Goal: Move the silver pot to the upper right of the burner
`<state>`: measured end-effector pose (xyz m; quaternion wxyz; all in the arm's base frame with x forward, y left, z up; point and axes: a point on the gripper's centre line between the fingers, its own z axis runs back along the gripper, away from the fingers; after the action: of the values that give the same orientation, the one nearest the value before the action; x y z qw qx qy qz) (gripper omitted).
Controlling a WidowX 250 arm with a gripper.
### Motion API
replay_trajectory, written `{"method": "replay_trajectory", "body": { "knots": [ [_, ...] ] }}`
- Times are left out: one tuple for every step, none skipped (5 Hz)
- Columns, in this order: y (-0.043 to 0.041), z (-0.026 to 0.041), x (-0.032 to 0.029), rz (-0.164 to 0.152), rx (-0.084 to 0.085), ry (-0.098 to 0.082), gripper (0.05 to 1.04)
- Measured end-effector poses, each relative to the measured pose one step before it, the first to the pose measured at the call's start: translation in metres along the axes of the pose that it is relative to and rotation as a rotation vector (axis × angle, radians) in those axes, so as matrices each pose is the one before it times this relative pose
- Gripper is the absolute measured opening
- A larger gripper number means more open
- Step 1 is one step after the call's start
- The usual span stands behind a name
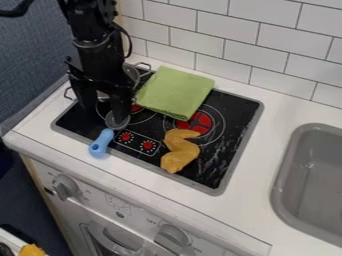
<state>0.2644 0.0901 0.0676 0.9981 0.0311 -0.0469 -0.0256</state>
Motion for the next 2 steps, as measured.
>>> {"method": "replay_trajectory", "body": {
  "knots": [
    [-0.00131,-0.00608,-0.00072,-0.0002,-0.0105,0.0206,1.0],
    [0.01226,-0.00222,0.02131,0.0417,-0.0194,-0.0131,1.0]
  ]
}}
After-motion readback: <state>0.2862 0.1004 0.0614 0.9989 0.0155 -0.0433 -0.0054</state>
